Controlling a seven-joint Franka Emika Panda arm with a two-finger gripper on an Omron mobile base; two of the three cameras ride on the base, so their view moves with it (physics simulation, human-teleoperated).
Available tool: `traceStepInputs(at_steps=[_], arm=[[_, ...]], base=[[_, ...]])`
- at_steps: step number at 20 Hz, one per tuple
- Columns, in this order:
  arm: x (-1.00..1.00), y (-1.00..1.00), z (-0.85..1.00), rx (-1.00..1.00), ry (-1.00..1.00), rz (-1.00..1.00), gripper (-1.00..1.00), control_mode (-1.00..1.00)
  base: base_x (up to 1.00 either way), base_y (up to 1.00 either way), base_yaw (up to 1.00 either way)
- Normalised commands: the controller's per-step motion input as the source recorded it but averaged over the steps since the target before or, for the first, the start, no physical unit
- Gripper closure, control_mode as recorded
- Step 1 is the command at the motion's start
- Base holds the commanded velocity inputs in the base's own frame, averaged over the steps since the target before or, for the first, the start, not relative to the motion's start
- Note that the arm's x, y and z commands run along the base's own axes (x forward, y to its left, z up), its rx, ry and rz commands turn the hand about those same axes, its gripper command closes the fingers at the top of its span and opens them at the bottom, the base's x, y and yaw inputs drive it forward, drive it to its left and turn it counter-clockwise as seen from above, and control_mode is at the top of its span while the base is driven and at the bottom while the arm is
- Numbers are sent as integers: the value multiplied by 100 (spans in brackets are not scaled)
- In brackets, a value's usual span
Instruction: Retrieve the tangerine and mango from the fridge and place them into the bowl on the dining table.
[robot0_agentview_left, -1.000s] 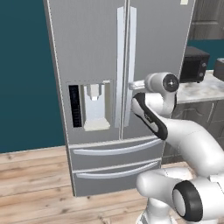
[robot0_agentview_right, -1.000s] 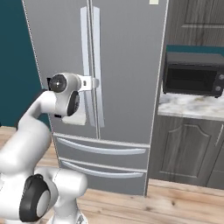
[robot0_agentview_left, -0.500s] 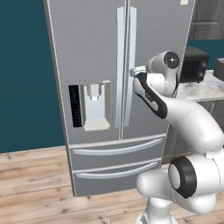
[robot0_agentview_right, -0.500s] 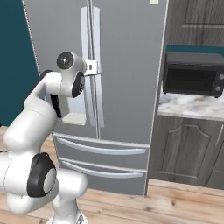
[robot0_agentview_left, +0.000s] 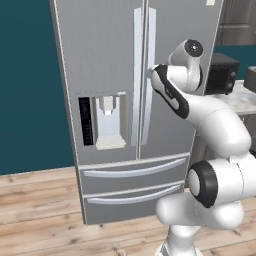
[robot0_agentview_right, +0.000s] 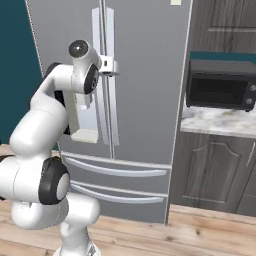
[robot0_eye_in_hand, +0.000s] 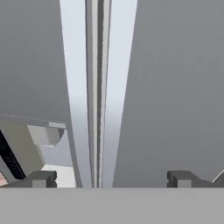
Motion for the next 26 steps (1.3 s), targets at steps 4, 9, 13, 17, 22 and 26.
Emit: traceStepInputs(at_steps=[4,9,13,17,22,26], arm=[[7,0,-11,0,-20,4,-100,-100],[21,-9,-10,0,-22,4,-100,-100],[41,-2,0,0,-3,1,-100,-100],[53,-1,0,0,0,0,-100,-100],[57,0,0,0,2,0,-100,-100],[55,0,0,0,5,0,-100,-100]], base=[[0,0,0],[0,0,0],[0,0,0],[0,0,0],[0,0,0],[0,0,0]])
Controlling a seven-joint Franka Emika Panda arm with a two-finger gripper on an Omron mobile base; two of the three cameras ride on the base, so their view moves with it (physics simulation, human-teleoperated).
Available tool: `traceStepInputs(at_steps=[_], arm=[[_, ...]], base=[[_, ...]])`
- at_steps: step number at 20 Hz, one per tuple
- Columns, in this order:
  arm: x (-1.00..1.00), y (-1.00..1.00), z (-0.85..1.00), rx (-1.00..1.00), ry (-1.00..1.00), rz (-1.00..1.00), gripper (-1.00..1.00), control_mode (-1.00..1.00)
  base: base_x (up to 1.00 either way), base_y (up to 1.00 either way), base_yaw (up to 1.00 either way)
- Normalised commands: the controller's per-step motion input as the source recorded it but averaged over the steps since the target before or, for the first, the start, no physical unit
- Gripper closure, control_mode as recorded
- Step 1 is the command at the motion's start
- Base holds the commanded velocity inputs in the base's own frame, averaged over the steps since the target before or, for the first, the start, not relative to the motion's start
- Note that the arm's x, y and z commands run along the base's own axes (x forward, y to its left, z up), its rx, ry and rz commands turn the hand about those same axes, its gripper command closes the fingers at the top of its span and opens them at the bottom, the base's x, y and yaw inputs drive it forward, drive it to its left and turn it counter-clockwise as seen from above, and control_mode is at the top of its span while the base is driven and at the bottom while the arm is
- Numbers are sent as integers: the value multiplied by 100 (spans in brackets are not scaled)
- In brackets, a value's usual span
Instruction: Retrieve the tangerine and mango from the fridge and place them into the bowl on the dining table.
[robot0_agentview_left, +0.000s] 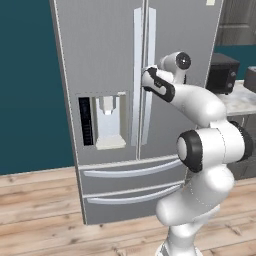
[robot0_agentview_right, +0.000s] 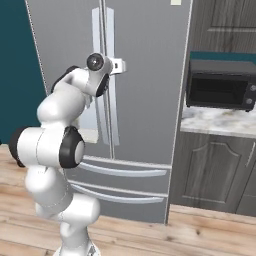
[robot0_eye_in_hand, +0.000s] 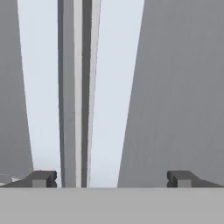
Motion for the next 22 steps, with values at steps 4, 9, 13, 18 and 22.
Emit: traceStepInputs(at_steps=[4,9,13,18,22], arm=[[56,-1,0,0,3,0,-100,-100],[58,-2,0,0,1,1,-100,-100],[64,-1,0,0,0,1,-100,-100],[61,-9,0,0,0,1,-100,-100],[69,-14,0,2,2,2,-100,-100]], base=[[0,0,0],[0,0,0],[0,0,0],[0,0,0],[0,0,0]])
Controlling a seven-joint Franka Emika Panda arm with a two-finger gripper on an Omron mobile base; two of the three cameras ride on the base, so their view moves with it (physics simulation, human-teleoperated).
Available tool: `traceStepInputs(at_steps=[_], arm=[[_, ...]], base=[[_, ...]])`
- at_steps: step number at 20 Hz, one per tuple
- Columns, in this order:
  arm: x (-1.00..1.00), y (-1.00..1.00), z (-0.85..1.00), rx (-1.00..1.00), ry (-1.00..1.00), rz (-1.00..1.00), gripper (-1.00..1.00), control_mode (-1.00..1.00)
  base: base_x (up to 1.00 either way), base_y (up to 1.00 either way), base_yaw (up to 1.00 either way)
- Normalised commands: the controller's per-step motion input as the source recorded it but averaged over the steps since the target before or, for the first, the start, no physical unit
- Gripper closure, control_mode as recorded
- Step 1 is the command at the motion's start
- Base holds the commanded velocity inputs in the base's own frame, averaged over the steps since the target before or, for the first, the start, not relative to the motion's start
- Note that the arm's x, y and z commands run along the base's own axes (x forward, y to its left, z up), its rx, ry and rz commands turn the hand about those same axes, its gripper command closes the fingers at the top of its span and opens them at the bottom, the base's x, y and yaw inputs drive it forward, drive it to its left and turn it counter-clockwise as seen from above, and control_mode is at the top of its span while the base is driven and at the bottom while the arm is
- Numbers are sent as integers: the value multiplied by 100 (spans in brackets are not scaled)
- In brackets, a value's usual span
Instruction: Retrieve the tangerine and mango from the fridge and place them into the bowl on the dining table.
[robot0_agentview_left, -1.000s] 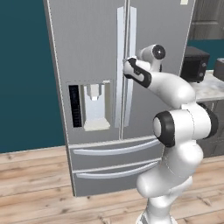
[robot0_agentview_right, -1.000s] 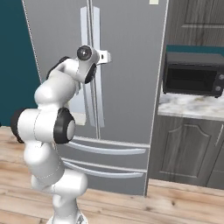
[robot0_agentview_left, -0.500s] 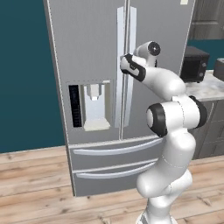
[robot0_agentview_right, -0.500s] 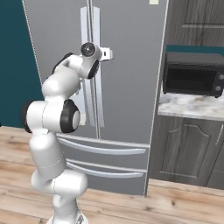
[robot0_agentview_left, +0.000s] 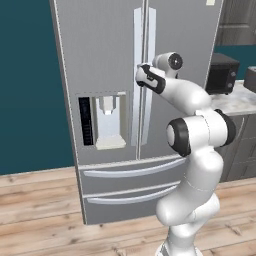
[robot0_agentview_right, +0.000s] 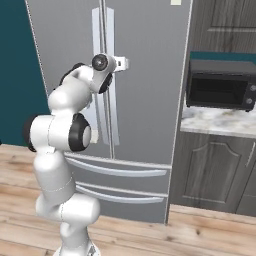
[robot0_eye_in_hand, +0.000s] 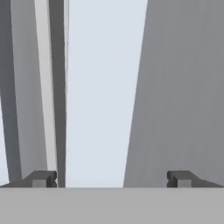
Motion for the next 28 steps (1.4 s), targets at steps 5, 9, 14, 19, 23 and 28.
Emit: traceStepInputs(at_steps=[5,9,14,19,23,28], arm=[[35,-3,2,0,9,1,100,-100],[-20,-16,26,0,6,0,100,-100],[-69,-45,34,0,0,0,100,-100],[-97,-69,32,1,0,0,100,-100],[-96,-83,39,4,0,0,100,-100],[-81,-87,47,4,1,0,100,-100]], base=[[0,0,0],[0,0,0],[0,0,0],[0,0,0],[0,0,0],[0,0,0]])
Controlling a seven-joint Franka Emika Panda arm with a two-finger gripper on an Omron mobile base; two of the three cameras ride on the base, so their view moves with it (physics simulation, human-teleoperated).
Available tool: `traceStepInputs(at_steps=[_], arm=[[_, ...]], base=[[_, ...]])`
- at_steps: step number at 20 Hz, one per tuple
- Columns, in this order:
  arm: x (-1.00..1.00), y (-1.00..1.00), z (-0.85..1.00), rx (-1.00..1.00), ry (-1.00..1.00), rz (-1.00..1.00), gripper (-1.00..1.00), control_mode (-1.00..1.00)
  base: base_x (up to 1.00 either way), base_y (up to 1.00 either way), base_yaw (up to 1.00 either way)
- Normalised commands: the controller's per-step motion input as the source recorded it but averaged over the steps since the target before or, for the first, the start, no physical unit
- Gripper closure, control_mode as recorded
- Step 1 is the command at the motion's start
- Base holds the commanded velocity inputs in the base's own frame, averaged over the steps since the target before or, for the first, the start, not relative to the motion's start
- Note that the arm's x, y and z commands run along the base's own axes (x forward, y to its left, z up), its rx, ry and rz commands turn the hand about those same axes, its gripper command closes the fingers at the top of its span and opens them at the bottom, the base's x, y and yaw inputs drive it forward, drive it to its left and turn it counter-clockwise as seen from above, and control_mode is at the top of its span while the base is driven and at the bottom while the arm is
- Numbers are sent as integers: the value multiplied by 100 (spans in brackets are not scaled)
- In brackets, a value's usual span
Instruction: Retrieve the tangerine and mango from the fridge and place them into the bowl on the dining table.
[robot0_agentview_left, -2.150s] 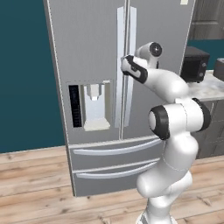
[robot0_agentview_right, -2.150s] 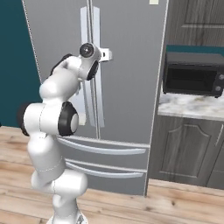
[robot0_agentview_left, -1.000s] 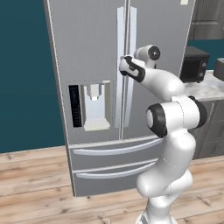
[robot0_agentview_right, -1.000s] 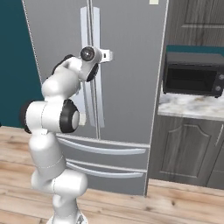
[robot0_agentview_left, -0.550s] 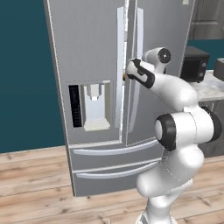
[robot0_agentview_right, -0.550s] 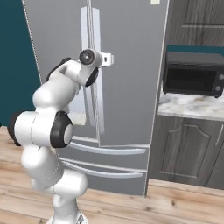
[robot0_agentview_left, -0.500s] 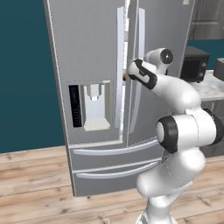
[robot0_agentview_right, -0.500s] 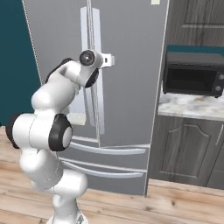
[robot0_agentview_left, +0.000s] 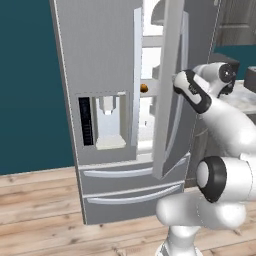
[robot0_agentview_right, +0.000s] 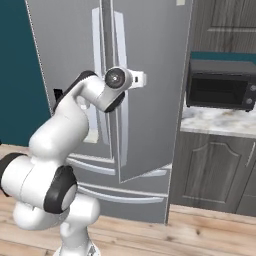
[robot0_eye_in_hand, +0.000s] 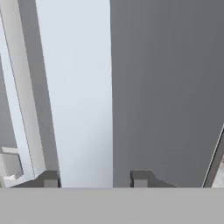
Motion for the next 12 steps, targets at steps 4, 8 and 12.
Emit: traceStepInputs(at_steps=[4,8,12], arm=[[-63,-85,50,4,4,0,100,-100],[-44,-66,54,2,5,0,-100,-100],[-42,-45,56,0,1,0,-100,-100]], base=[[0,0,0],[0,0,0],[0,0,0]])
